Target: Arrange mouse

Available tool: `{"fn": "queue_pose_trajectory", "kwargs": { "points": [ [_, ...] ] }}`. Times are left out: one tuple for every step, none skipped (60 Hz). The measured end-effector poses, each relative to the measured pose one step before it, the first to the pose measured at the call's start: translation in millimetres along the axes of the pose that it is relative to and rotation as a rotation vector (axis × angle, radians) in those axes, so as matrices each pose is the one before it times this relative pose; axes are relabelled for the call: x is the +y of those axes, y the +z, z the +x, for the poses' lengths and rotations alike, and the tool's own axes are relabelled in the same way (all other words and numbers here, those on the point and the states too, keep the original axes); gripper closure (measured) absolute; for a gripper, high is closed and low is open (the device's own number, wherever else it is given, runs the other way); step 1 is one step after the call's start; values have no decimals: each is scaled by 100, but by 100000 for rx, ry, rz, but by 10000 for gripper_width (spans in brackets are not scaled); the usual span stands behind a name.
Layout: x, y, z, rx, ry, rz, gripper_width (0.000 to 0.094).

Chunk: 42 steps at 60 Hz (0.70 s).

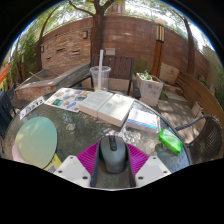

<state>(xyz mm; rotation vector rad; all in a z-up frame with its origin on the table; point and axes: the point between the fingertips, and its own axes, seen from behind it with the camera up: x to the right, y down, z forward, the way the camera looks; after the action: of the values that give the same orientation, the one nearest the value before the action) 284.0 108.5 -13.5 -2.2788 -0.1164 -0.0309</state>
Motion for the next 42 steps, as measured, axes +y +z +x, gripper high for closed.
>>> {"fn": "queue_pose_trajectory", "kwargs": {
  "points": [
    [44,-44,18,357,43,-282,507],
    [34,-75,36,416,285,-232,522],
    [92,-63,31,229,550,-179,527],
    [78,-86,-13,291,898,-435,542],
    [-5,-133,-29,335,784,-313,542],
    [57,-128,71,646,915,-415,549],
    [4,-150,113,894,749,-162,559],
    [-65,-182,184,1258,740,52,560],
    [-74,-175,195,1354,390,95,559],
    [-135,-264,156,1341,172,129,560],
    [-205,-316,145,1024,308,281,560],
    [-323,-443,119,1241,510,599,559],
    [-538,-482,77,1245,858,1220,561],
    [-637,-588,38,1050,862,1282,560],
    [-739,-665,-29,878,827,1324,560],
    [-970,-734,131,861,1064,1290,560],
    [-903,-776,-187,1076,1225,2181,561],
    [-1083,-873,-125,905,1272,2188,557],
    [-1171,-933,-195,682,1195,2278,557],
    [-1256,-925,-289,518,1032,2404,557],
    [-1252,-916,-345,449,928,2387,554],
    [-1468,-836,-310,350,956,2139,556],
    [-1269,-907,-480,368,1031,2415,556],
    [-1246,-880,-549,244,1034,2438,555],
    [-1047,-806,-757,-91,1068,2151,554],
    [-941,-715,-879,-382,1065,1920,553],
    [-832,-621,-988,-553,1021,1824,554],
    [-1197,-677,-823,-430,949,1536,556],
    [-173,209,-826,-627,711,1100,560],
    [-197,-275,-1067,-691,491,704,560],
    [-2,-238,-1140,-703,338,341,561],
    [216,-188,-1167,-869,107,-73,559],
    [137,-439,-1379,-888,279,-12,560],
    [337,297,-976,-976,135,-562,558],
    [821,88,-1209,-890,83,-890,557],
    [983,317,-1100,-843,-283,-1490,560],
    [1043,443,-1023,-783,-611,-2125,560],
    [1352,522,-996,-771,-585,-2419,560],
    [2035,103,-1347,-630,-283,-2117,562],
    [490,1035,-359,-334,-330,-3014,561],
    [1074,775,-581,-264,52,-2757,561],
    [517,918,-245,-404,170,-2722,560]
  ]
}}
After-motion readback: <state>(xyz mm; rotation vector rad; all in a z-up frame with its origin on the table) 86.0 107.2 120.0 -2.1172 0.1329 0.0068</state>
